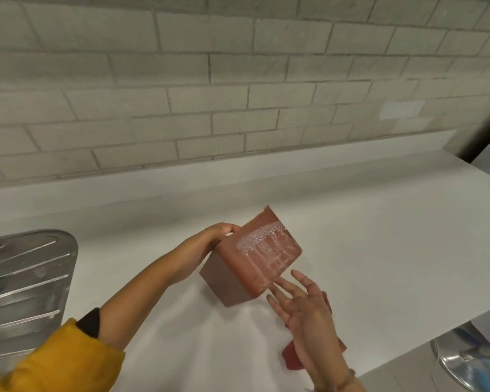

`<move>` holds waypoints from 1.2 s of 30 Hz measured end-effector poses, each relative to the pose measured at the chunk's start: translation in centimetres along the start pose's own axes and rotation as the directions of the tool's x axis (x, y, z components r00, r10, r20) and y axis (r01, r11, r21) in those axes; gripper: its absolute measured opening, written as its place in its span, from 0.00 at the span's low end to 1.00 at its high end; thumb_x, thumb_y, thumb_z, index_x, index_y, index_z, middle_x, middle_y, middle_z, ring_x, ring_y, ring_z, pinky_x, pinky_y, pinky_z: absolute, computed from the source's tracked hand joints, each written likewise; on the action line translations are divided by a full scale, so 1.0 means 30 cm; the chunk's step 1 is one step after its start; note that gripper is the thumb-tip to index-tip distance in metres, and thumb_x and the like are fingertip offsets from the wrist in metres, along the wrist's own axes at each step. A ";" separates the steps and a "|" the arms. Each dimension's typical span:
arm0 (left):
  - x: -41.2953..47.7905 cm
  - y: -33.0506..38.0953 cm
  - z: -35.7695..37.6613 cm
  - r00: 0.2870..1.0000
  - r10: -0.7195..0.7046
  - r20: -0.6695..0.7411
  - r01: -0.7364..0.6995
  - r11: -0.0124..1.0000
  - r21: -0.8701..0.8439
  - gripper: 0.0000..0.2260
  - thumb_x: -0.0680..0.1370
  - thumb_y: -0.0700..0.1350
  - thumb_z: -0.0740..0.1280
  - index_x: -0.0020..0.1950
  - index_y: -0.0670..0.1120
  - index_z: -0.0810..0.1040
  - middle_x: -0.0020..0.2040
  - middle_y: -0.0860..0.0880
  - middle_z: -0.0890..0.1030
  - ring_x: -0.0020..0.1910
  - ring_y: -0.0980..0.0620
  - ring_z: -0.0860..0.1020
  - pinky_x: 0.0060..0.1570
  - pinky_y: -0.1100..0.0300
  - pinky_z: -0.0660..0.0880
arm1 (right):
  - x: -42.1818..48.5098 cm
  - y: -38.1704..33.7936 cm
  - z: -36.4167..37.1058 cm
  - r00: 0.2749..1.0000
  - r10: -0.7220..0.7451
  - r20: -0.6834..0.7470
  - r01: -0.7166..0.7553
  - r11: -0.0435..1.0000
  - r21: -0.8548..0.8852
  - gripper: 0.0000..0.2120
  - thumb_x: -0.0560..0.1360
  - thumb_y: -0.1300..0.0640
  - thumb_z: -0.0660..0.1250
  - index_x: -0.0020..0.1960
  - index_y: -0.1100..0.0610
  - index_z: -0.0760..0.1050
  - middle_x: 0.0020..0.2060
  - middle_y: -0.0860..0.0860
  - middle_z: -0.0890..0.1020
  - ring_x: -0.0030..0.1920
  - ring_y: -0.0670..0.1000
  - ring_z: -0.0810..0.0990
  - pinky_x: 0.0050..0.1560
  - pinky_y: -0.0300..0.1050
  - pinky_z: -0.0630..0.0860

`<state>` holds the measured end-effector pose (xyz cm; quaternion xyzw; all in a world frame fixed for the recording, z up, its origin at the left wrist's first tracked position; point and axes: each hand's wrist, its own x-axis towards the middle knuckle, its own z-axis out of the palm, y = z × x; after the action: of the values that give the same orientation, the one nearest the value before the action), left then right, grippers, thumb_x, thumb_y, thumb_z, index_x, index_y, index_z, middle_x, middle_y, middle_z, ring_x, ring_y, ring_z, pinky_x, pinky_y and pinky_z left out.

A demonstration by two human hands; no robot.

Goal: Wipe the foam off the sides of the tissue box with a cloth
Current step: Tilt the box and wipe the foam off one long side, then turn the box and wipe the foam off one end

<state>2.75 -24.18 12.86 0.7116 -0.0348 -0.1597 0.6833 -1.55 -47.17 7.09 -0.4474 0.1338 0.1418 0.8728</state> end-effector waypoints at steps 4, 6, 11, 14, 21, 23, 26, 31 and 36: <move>-0.011 -0.006 -0.008 0.991 0.036 -0.126 -0.026 0.996 0.080 0.13 0.72 0.60 0.61 0.42 0.52 0.75 0.38 0.59 0.79 0.39 0.61 0.77 0.45 0.65 0.70 | -0.017 0.022 0.006 0.996 0.043 0.076 -0.031 0.989 -0.145 0.20 0.74 0.77 0.51 0.57 0.60 0.71 0.52 0.57 0.85 0.56 0.55 0.83 0.53 0.52 0.78; -0.011 -0.014 -0.009 0.986 0.066 -0.154 -0.049 0.993 0.109 0.13 0.73 0.59 0.60 0.38 0.51 0.72 0.34 0.58 0.77 0.35 0.61 0.75 0.42 0.64 0.68 | -0.015 0.016 0.006 0.992 0.066 0.112 -0.043 0.979 -0.198 0.18 0.75 0.77 0.52 0.55 0.60 0.72 0.53 0.56 0.85 0.55 0.55 0.83 0.51 0.51 0.79; -0.013 -0.029 -0.018 0.968 0.133 -0.213 -0.111 0.988 0.110 0.12 0.75 0.57 0.59 0.35 0.51 0.70 0.32 0.56 0.73 0.33 0.58 0.71 0.40 0.62 0.66 | -0.022 -0.045 -0.106 0.982 -0.171 0.074 0.168 0.641 -0.749 0.15 0.76 0.72 0.56 0.51 0.55 0.73 0.40 0.51 0.86 0.35 0.50 0.84 0.32 0.34 0.76; -0.001 -0.037 -0.016 0.959 0.146 -0.244 -0.109 0.981 0.162 0.13 0.75 0.59 0.58 0.35 0.53 0.71 0.31 0.57 0.74 0.33 0.59 0.72 0.40 0.60 0.66 | -0.032 -0.095 -0.246 0.959 -0.278 0.054 0.033 -0.081 -0.996 0.08 0.75 0.59 0.64 0.49 0.46 0.72 0.42 0.44 0.81 0.32 0.43 0.79 0.30 0.33 0.72; 0.032 0.007 -0.021 0.946 0.227 -0.233 -0.167 0.953 0.252 0.14 0.76 0.57 0.57 0.35 0.52 0.70 0.29 0.58 0.72 0.30 0.61 0.69 0.32 0.71 0.65 | -0.049 -0.084 -0.347 0.981 -0.074 -0.182 -0.192 -0.164 -0.968 0.16 0.67 0.42 0.72 0.50 0.49 0.76 0.44 0.45 0.80 0.41 0.44 0.77 0.35 0.35 0.68; 0.034 0.003 -0.012 0.951 0.241 -0.195 -0.181 0.943 0.281 0.14 0.79 0.54 0.58 0.35 0.52 0.71 0.29 0.59 0.72 0.30 0.62 0.69 0.31 0.72 0.65 | -0.040 -0.054 -0.339 0.983 -0.076 -0.167 -0.177 -0.157 -0.972 0.11 0.68 0.46 0.72 0.44 0.51 0.77 0.41 0.47 0.80 0.41 0.47 0.79 0.33 0.34 0.68; 0.031 -0.015 0.008 0.953 0.254 -0.163 -0.198 0.933 0.299 0.15 0.80 0.48 0.58 0.33 0.53 0.72 0.29 0.59 0.74 0.29 0.63 0.70 0.32 0.74 0.66 | -0.027 -0.033 -0.340 0.981 -0.139 -0.131 -0.151 -0.144 -0.978 0.05 0.71 0.54 0.69 0.38 0.54 0.76 0.39 0.48 0.78 0.42 0.50 0.77 0.36 0.37 0.70; 0.020 -0.016 0.054 0.965 0.237 -0.109 -0.201 0.942 0.268 0.18 0.81 0.46 0.59 0.31 0.56 0.74 0.29 0.61 0.75 0.30 0.65 0.72 0.33 0.74 0.67 | -0.059 -0.098 -0.284 0.941 -0.322 0.101 0.171 0.197 -0.965 0.17 0.66 0.72 0.72 0.31 0.51 0.74 0.40 0.51 0.77 0.45 0.48 0.76 0.45 0.31 0.69; 0.012 -0.003 0.071 0.972 0.218 -0.087 -0.192 0.953 0.234 0.20 0.81 0.44 0.59 0.31 0.58 0.76 0.29 0.62 0.77 0.30 0.66 0.74 0.33 0.76 0.68 | -0.089 -0.163 -0.171 0.904 -0.402 0.144 0.389 0.637 -0.665 0.11 0.77 0.67 0.59 0.47 0.55 0.77 0.47 0.49 0.83 0.43 0.49 0.83 0.40 0.31 0.78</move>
<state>2.48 -26.32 12.68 0.7842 -0.0882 -0.0430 0.6127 -2.76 -54.45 8.79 -0.7543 -0.0208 -0.0177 0.6560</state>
